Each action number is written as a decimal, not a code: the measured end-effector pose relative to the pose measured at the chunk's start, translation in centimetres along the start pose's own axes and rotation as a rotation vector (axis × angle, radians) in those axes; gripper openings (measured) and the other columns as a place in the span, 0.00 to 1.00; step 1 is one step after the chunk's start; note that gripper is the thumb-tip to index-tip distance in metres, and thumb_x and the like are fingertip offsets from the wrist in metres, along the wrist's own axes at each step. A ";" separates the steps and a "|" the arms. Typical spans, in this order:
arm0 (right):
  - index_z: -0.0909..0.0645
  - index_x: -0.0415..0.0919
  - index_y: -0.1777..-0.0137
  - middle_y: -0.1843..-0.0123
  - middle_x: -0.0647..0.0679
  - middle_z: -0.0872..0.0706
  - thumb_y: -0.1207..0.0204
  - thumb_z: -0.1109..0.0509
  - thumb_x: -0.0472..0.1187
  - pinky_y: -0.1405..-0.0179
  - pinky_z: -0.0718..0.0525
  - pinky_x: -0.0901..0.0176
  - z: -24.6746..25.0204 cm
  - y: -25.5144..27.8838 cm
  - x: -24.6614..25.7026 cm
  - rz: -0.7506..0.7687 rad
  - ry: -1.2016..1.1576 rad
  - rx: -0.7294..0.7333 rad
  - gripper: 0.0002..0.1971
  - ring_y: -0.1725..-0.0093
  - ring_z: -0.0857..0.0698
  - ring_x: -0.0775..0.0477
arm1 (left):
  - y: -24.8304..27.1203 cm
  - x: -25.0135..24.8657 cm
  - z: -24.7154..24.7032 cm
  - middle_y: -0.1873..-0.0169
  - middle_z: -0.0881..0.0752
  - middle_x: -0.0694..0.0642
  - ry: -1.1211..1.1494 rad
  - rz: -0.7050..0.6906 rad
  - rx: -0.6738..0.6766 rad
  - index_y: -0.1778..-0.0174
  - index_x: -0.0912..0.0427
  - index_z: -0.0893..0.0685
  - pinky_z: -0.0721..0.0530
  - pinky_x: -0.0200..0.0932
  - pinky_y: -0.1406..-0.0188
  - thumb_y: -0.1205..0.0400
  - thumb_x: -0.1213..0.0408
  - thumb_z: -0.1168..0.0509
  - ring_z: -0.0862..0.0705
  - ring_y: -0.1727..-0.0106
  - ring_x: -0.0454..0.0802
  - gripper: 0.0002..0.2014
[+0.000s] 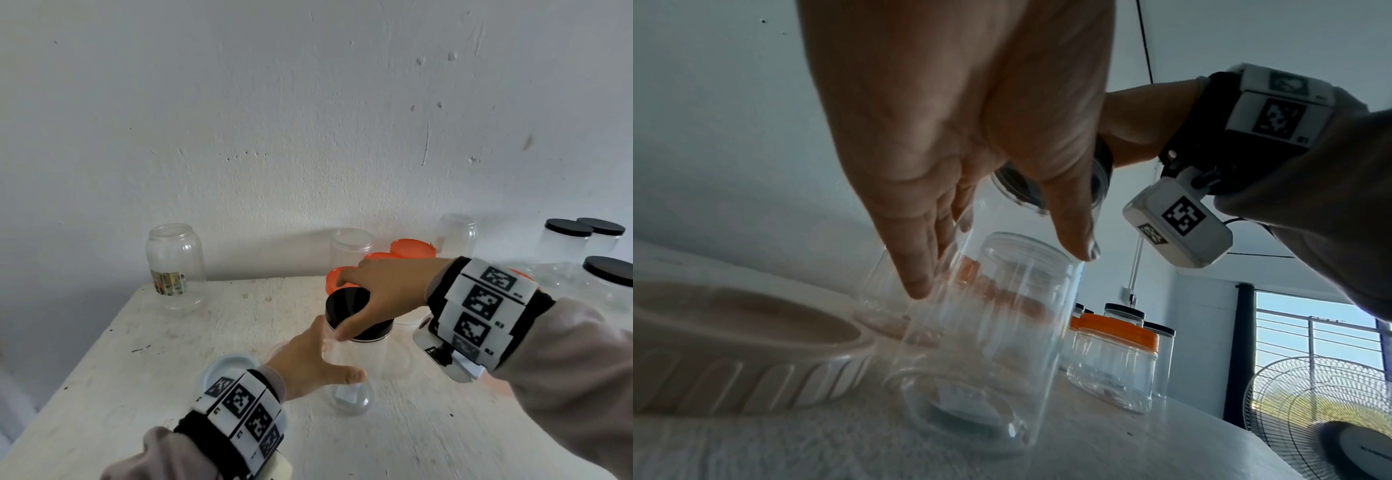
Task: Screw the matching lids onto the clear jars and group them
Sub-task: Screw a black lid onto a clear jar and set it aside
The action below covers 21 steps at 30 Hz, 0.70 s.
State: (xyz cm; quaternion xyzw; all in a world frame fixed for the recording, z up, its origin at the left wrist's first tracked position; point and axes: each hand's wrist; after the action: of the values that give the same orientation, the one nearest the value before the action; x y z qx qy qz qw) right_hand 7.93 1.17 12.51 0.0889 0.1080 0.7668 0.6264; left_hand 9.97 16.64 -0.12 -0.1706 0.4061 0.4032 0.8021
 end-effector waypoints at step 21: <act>0.33 0.70 0.29 0.33 0.63 0.29 0.37 0.23 0.64 0.33 0.24 0.49 1.1 0.4 -0.1 0.105 -0.041 0.096 0.36 0.32 0.28 0.53 | 0.0 0.2 -0.2 0.23 0.30 0.47 0.027 0.002 -0.007 0.20 0.45 0.46 0.29 0.52 0.24 0.34 0.40 0.24 0.30 0.23 0.47 0.52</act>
State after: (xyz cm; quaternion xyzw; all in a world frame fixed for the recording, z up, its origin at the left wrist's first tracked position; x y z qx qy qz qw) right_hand 7.86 1.11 13.69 0.1398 0.1270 0.7907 0.5824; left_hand 9.94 16.61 -0.41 -0.1784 0.4157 0.4032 0.7955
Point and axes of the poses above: each hand's wrist, its own y-axis away from the middle knuckle, its own z-axis out of the back of the hand, x = y × z
